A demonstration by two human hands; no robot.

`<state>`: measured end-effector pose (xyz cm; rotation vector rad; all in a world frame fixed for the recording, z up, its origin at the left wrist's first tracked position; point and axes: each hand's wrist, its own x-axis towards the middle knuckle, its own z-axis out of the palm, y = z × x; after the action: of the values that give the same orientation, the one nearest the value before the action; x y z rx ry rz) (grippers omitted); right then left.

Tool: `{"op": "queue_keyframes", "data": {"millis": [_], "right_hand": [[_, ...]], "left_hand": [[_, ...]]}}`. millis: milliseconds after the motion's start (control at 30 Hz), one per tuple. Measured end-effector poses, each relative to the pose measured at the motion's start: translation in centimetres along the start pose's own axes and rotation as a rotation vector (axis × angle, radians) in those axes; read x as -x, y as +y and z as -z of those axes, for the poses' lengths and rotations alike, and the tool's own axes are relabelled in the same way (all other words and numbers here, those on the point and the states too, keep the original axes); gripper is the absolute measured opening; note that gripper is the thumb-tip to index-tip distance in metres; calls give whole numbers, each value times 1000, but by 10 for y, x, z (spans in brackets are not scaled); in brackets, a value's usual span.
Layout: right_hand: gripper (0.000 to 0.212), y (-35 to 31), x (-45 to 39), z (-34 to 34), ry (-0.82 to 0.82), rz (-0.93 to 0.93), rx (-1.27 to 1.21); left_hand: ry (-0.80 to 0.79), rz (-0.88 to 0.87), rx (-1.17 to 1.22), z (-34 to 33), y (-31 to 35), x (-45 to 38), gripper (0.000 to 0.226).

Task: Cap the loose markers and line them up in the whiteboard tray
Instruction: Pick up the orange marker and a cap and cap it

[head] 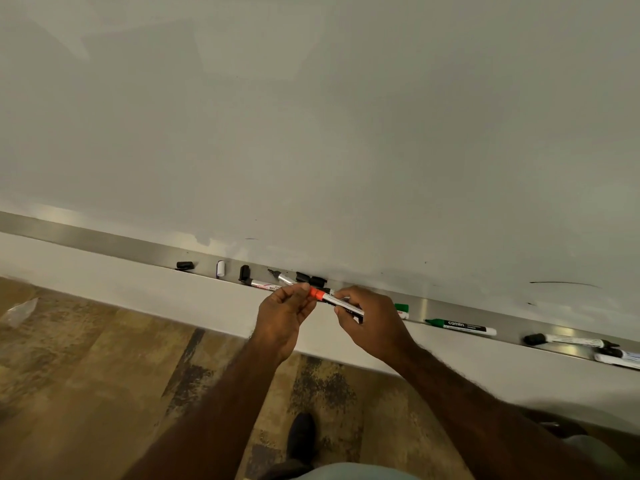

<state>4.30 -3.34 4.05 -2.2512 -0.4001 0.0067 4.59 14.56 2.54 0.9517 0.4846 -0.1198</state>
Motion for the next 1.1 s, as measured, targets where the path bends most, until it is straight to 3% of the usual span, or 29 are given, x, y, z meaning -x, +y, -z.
{"op": "queue_keyframes", "data": {"millis": [233,467,600,733,900,1000,1100], "right_hand": [[10,5,11,4,41,-67,-25],[18,40,18,38,-35,-85,158],[22,85,35,65,61,-53,396],[24,125,52,87,112,-214,545],[16,147,64,104,118,-298,694],[7,153,66,112,85,-266,814],[11,152,66,115,56,-220,847]], "left_hand": [[10,-4,-65,-13,-16,5,12],[-41,-30,-423,-19,-27,-1,10],[40,-169,-766,-16,-26,-13,3],[19,-396,-1211,-23,-31,-16,8],[-157,-568,-1382,-52,-55,-17,13],[-208,-664,-1477,-76,-70,-19,22],[-258,-732,-1594,-99,-81,-24,28]]}}
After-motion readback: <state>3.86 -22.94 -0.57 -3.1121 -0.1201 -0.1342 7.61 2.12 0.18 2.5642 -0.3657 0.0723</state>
